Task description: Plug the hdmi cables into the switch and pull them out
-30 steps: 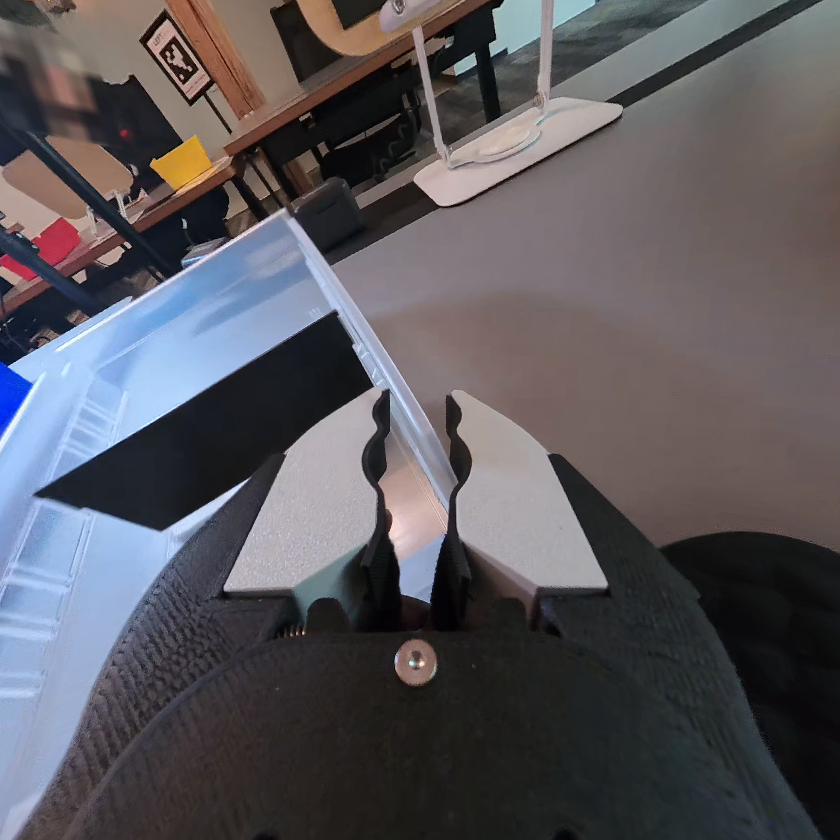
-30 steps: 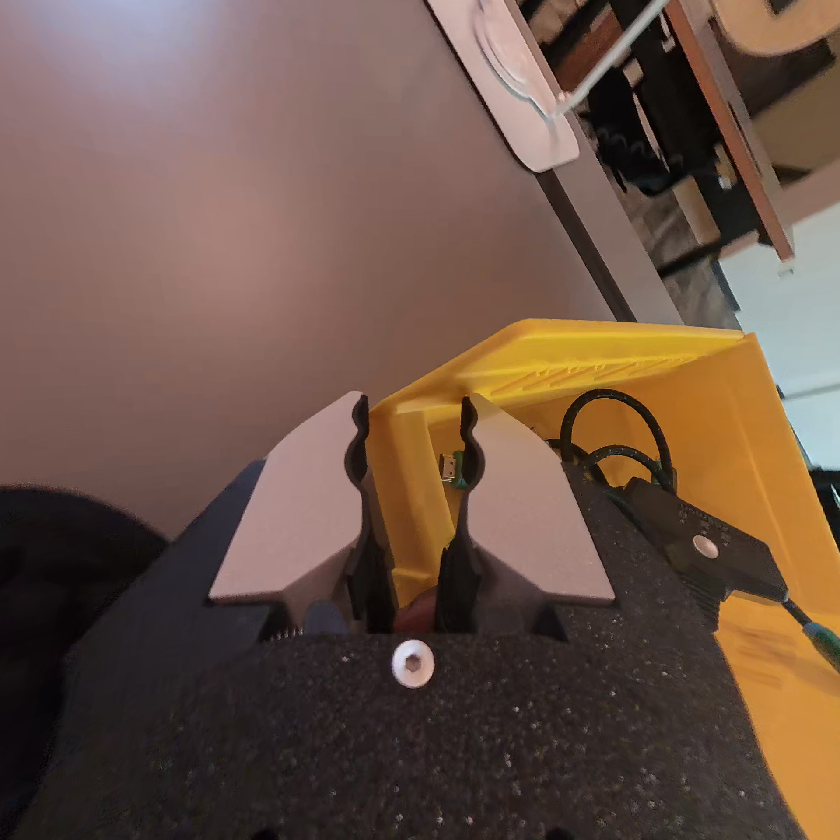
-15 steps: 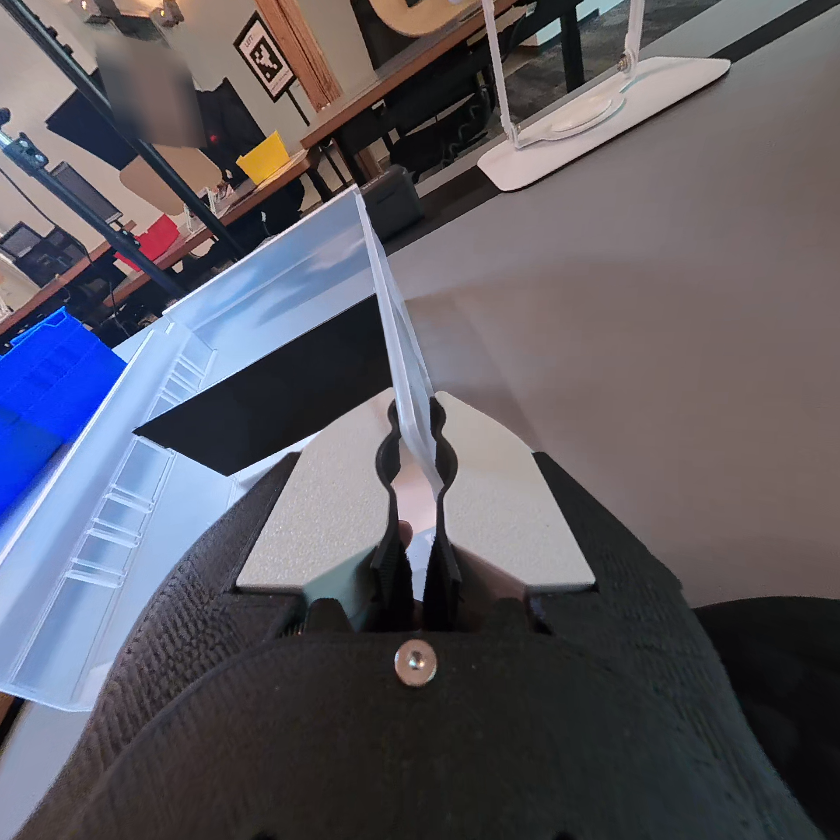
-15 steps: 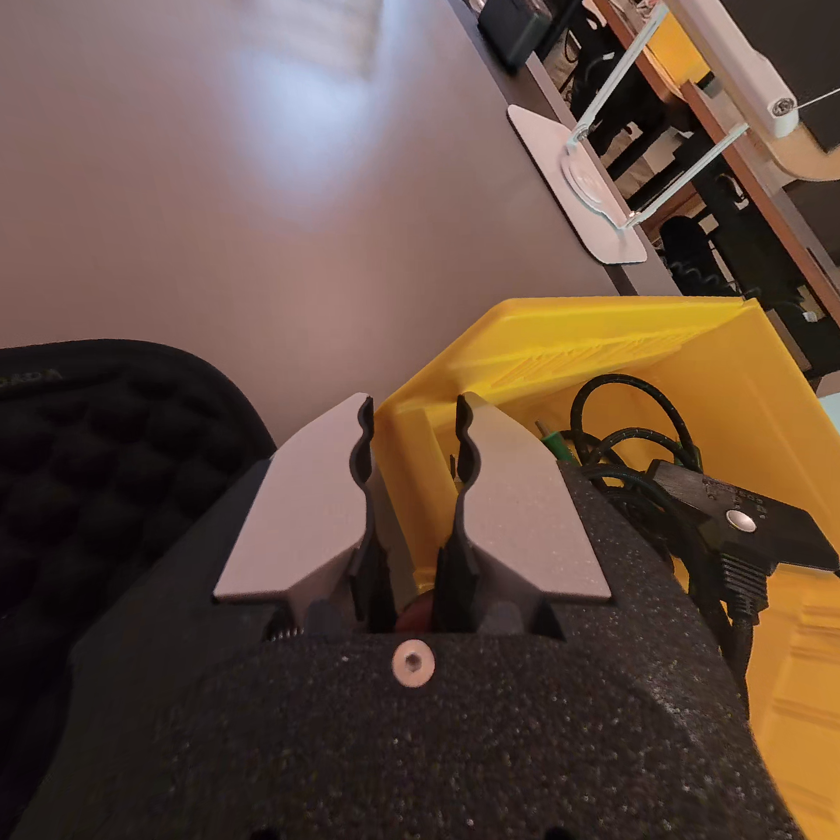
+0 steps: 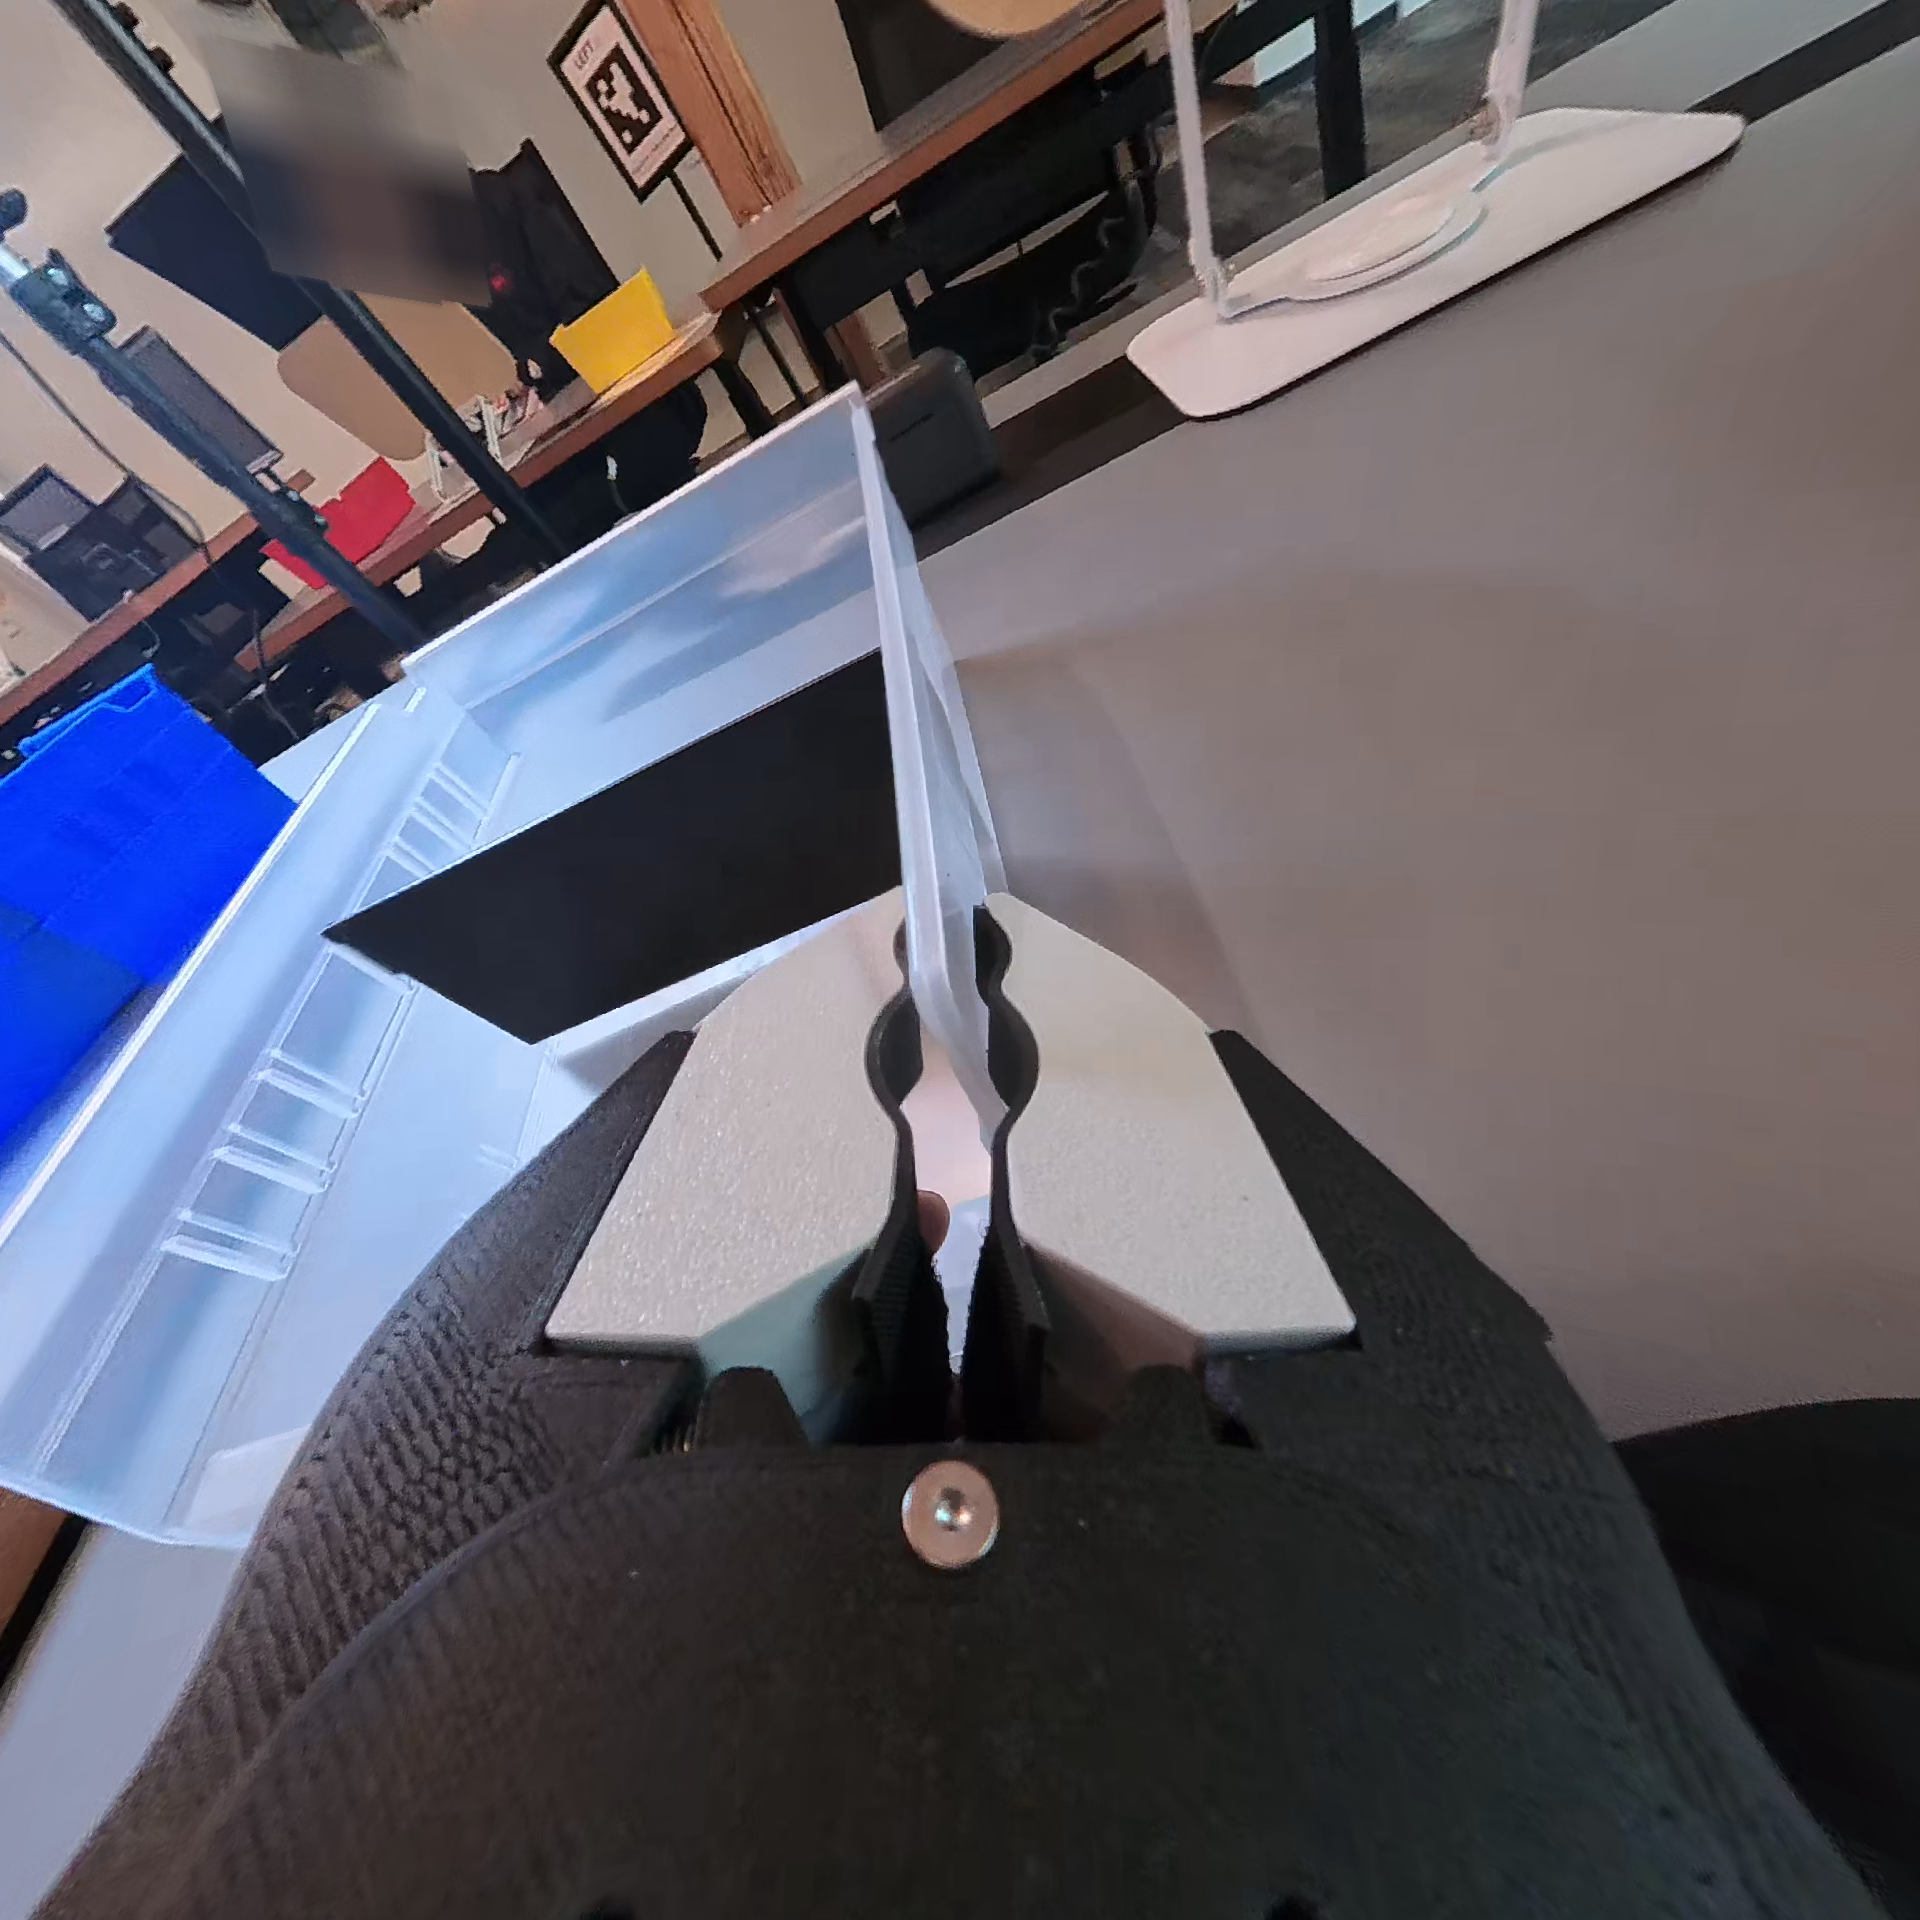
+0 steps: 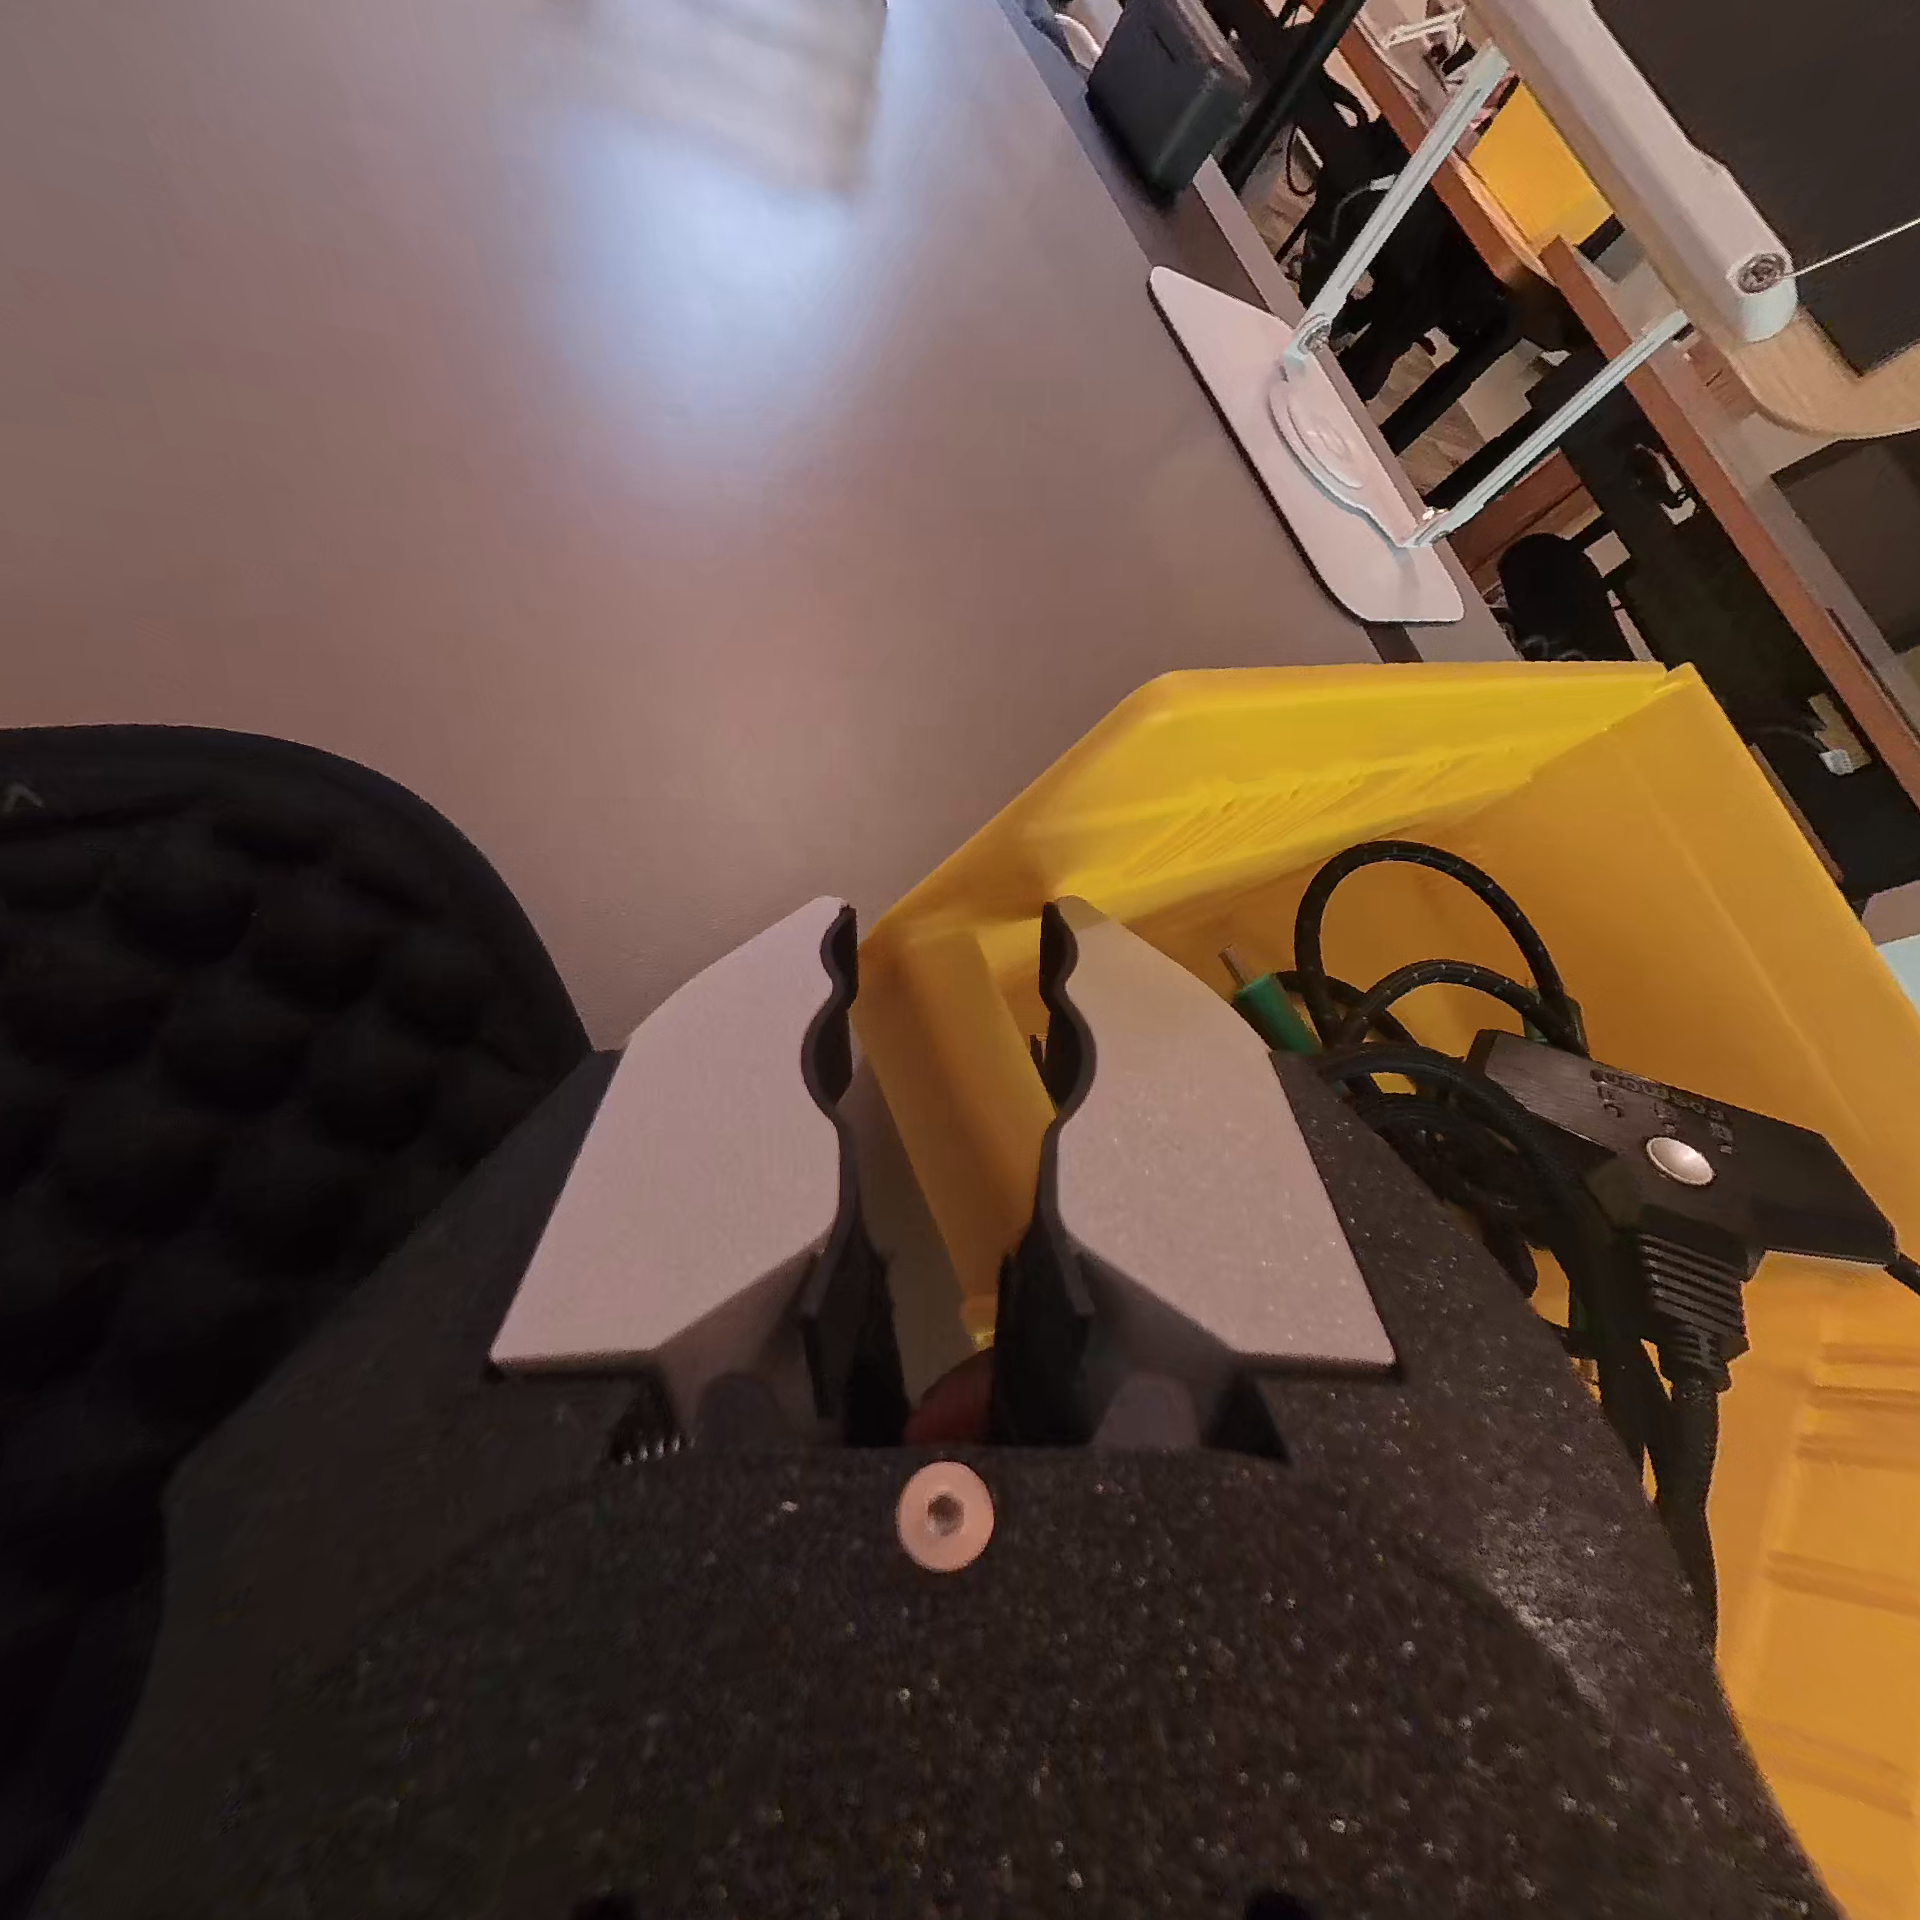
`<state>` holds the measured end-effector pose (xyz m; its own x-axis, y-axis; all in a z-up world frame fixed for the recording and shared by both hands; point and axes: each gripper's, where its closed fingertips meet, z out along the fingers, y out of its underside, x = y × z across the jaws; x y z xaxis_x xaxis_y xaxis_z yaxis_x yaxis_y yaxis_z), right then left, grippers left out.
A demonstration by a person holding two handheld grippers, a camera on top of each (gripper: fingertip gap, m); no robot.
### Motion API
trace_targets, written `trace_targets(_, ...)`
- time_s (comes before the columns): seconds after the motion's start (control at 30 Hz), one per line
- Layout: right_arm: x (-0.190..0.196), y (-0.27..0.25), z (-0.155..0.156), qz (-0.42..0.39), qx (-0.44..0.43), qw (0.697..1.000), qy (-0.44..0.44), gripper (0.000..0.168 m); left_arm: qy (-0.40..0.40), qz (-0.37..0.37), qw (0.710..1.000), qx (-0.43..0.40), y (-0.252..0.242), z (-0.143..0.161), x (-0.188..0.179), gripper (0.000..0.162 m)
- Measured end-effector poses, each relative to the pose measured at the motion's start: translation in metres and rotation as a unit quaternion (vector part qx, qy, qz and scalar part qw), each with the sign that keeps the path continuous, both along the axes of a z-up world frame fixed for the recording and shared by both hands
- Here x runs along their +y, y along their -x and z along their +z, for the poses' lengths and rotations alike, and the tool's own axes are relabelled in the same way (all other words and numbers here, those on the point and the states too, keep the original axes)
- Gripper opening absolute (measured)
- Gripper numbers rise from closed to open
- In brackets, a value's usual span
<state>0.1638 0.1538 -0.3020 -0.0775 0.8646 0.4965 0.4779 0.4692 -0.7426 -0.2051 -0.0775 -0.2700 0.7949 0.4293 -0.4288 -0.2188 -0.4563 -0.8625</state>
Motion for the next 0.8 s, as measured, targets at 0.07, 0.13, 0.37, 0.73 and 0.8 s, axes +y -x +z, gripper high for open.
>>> trace_targets(0.07,0.000,0.000,0.000,-0.001,0.000,1.000,0.001,0.034,-0.003,-0.007,1.000,-0.003,0.001,0.000,0.000,0.007)
trace_targets(0.13,0.000,0.000,0.000,-0.004,-0.001,1.000,-0.002,0.034,0.000,-0.006,1.000,0.007,0.001,0.000,0.000,0.007)
trace_targets(0.37,0.001,0.001,0.000,-0.017,-0.005,1.000,-0.005,0.034,0.005,-0.012,1.000,0.014,0.001,-0.001,0.002,0.008)
trace_targets(0.73,0.002,0.003,-0.003,-0.037,-0.013,0.998,-0.043,0.035,0.063,-0.003,0.994,0.090,0.000,-0.011,0.003,0.026)
trace_targets(0.8,0.001,0.000,-0.006,-0.031,-0.026,0.997,-0.066,0.036,0.047,-0.011,0.995,0.089,-0.002,-0.006,0.003,0.028)
